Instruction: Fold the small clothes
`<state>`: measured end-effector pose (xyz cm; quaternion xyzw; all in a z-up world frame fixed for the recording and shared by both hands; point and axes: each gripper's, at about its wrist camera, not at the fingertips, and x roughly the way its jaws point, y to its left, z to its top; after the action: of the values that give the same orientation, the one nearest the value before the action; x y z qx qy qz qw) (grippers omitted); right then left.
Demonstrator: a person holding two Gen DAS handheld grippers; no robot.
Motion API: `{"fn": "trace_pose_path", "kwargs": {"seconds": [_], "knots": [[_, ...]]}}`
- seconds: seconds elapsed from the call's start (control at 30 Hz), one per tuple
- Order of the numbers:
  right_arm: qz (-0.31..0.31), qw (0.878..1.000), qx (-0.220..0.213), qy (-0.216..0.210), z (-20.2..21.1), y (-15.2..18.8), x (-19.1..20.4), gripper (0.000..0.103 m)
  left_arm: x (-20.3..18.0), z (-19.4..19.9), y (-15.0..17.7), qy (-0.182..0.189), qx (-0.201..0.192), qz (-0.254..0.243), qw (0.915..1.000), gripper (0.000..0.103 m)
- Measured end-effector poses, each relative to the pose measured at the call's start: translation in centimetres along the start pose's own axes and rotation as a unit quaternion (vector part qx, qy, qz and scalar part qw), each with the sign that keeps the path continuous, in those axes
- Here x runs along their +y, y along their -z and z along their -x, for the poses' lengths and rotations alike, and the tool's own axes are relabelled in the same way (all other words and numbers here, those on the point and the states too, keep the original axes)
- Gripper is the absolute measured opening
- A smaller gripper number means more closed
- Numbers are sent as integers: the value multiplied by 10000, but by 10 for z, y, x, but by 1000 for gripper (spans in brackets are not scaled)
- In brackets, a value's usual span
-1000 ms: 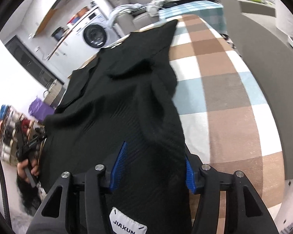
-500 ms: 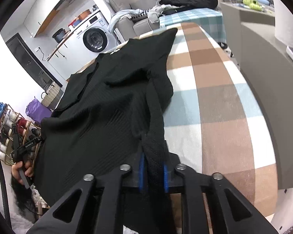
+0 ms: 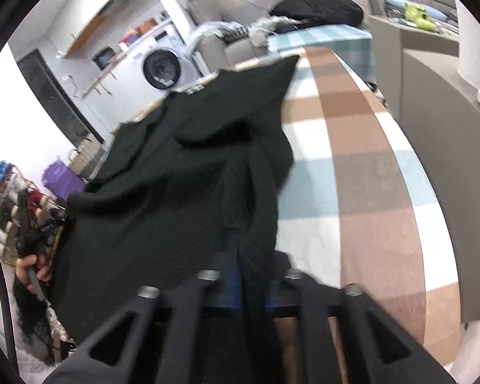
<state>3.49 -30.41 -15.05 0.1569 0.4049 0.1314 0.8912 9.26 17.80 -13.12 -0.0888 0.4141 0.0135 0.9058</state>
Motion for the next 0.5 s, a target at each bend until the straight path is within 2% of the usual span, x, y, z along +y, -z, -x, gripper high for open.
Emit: {"fn": "trace_pose_path", "kwargs": {"seconds": [0.13, 0.3, 0.43, 0.5], "knots": [[-222, 9984, -481, -199, 25, -4, -10, 5, 2, 34, 8, 128, -318, 133, 9993, 5], [-226, 9951, -844, -462, 54, -5, -13, 5, -5, 69, 12, 128, -673, 138, 9976, 5], [-289, 9906, -1080, -789, 66, -16, -13, 5, -5, 77, 2, 193, -794, 170, 9965, 5], [-283, 9906, -1166, -662, 64, -27, -11, 5, -5, 72, -6, 188, -805, 193, 9964, 5]]}}
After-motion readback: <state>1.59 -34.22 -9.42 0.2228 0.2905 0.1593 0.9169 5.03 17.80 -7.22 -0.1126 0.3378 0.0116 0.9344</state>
